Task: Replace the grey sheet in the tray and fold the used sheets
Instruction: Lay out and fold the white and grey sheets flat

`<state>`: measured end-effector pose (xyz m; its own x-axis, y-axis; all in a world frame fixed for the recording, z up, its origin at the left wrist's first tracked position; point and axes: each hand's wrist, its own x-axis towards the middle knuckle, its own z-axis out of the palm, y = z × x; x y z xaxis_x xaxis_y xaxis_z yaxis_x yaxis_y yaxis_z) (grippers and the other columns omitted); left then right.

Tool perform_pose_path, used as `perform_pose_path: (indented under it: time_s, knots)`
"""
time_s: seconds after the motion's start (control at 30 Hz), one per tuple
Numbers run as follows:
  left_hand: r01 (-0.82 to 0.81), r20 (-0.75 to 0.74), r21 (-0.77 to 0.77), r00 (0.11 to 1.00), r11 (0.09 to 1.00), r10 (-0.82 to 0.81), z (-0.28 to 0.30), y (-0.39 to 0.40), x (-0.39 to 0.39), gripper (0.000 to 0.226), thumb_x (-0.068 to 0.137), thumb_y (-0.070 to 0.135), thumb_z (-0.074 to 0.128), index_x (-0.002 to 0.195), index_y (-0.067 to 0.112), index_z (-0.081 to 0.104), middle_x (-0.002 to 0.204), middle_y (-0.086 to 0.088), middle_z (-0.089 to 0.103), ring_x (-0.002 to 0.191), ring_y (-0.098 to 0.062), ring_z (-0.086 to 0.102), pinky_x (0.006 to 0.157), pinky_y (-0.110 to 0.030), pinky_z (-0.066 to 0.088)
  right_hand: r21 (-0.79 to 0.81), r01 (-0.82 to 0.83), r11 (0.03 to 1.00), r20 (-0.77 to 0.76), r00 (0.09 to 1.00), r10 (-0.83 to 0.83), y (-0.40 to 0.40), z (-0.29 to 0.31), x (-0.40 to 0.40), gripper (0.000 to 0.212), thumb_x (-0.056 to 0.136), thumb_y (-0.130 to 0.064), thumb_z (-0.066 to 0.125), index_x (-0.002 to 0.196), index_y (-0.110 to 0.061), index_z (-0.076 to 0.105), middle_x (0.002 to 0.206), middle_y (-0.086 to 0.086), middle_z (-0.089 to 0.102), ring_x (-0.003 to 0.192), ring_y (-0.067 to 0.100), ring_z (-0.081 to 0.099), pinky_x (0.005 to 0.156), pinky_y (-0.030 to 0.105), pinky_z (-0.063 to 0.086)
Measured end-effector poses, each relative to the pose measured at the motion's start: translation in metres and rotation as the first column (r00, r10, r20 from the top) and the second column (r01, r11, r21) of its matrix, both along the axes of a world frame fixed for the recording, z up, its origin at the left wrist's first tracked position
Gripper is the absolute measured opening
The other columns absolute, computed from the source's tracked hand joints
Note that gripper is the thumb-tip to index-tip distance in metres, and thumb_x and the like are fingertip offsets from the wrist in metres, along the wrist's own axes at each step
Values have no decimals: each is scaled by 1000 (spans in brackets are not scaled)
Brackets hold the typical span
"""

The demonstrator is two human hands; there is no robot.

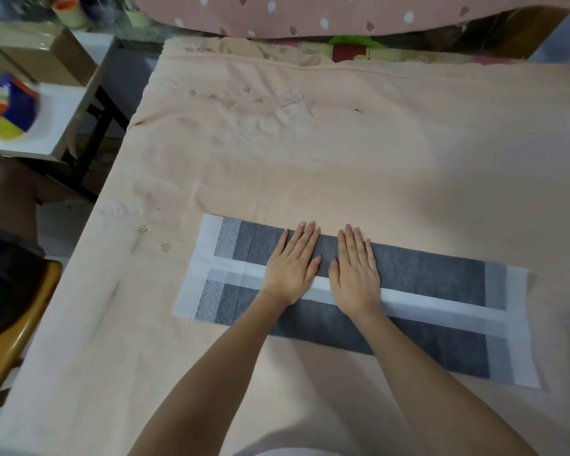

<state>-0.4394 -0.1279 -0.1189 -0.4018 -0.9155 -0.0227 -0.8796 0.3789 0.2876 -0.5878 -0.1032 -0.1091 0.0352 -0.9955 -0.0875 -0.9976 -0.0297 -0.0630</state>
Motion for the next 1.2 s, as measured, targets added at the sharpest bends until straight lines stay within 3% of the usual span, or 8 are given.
perform_pose_path:
  time_s: [0.3, 0.5, 0.6, 0.67, 0.77, 0.87, 1.0, 1.2]
  knots:
    - [-211, 112, 35, 972, 977, 206, 3, -22, 126, 63, 95, 44, 6, 151, 17, 13, 158, 4, 9, 146, -10, 1, 119, -32, -2, 8, 10, 1000, 38, 999, -10, -1, 0, 0, 62, 95, -33, 4, 148, -4, 15, 158, 9, 11, 147, 21, 5, 120, 37, 0]
    - [-238, 102, 75, 968, 968, 230, 4, -27, 163, 57, 100, 41, 15, 151, 17, 9, 159, 5, 3, 146, -9, -3, 120, -34, -1, 12, 8, 1000, 57, 998, -9, -2, 1, 1, 63, 95, -33, 6, 148, -3, 18, 158, 10, 14, 147, 21, 7, 120, 37, 1]
    - [-332, -21, 94, 942, 939, 335, 9, -27, 157, 57, 101, 41, 28, 151, 16, 18, 158, 0, 14, 146, -13, 9, 119, -35, 11, 1, 21, 1000, 134, 991, -21, -2, 3, -1, 60, 97, -34, 10, 149, -6, 15, 159, 7, 8, 147, 17, 0, 120, 35, -2]
    - [-447, -110, 68, 885, 892, 452, 17, -29, 157, 56, 98, 40, 43, 145, 10, 33, 150, -8, 35, 138, -25, 32, 109, -38, 29, -37, 71, 997, 242, 969, -59, -1, 12, 0, 57, 100, -32, 30, 149, -5, 19, 159, 8, 8, 147, 17, -1, 120, 34, -2]
    - [-523, -139, 55, 839, 850, 525, 26, -38, 161, 53, 89, 34, 60, 130, 3, 48, 122, -16, 55, 115, -33, 49, 90, -43, 44, -149, 84, 985, 294, 955, -37, 11, 32, 28, 56, 84, -25, 64, 132, 0, 49, 149, 19, 35, 138, 35, 32, 114, 49, 25]
    - [-576, -157, 237, 772, 783, 615, 33, -52, 164, 56, 84, 39, 65, 127, 7, 49, 120, -11, 54, 108, -28, 55, 85, -41, 48, -7, -144, 990, 323, 936, 138, 29, 54, 91, 50, 78, -33, 65, 119, -5, 57, 134, 15, 48, 117, 36, 50, 96, 46, 40]
    - [-606, -140, 464, 670, 646, 729, 35, -70, 165, 58, 76, 40, 73, 116, 8, 46, 111, -7, 57, 103, -28, 58, 79, -33, 44, 108, -484, 868, 159, 871, 466, 46, 60, 171, 50, 86, -45, 52, 120, -10, 47, 126, 11, 45, 113, 29, 46, 88, 38, 37]
    - [-581, -87, 553, 673, 597, 735, 36, -79, 161, 57, 75, 40, 72, 115, 3, 53, 115, -12, 61, 105, -29, 58, 74, -31, 41, 108, -431, 896, -125, 888, 442, 56, 48, 223, 52, 79, -69, 47, 92, -20, 57, 93, -3, 57, 82, 13, 54, 71, 28, 45]
